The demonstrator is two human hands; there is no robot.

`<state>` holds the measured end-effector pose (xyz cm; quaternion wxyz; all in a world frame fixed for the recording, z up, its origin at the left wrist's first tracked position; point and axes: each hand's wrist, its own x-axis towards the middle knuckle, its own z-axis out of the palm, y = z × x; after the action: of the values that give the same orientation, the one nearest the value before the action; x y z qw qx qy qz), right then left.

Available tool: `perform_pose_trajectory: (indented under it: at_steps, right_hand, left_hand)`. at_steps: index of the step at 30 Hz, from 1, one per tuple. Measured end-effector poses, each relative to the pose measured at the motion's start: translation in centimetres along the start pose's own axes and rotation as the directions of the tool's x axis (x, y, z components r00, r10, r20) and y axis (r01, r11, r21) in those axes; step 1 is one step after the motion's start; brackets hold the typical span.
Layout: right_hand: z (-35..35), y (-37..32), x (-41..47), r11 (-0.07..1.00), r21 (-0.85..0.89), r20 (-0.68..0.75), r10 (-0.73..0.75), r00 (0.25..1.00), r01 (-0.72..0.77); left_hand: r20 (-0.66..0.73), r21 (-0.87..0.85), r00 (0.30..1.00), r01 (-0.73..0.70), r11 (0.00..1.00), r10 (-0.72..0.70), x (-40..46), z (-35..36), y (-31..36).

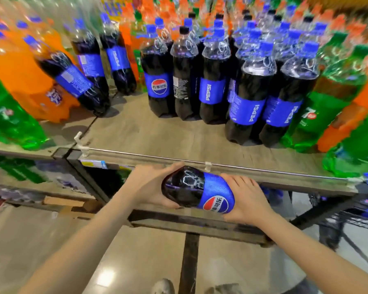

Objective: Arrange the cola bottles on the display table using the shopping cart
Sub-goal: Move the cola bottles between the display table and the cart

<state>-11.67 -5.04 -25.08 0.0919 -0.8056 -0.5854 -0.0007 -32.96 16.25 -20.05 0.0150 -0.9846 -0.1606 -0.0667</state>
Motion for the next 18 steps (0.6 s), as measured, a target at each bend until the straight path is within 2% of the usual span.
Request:
perform_pose_trajectory:
  at_steps: [11,18]
  right_hand:
    - [-5.1,-4.5,8.5,0.991,-0.058,-0.257,0.098,0.961,-0.117]
    - [-5.0,-3.2,15.9,0.997,-0.011,-0.292,0.072,0.954,-0.078]
  left_hand:
    - [-0.205,0.056,0.968,-0.137,0.989,0.146,6.1,-7.8,-9.2]
    - [-0.171,0.126,0.979,-0.093,0.988,0.114,10.7,-8.1,-13.6]
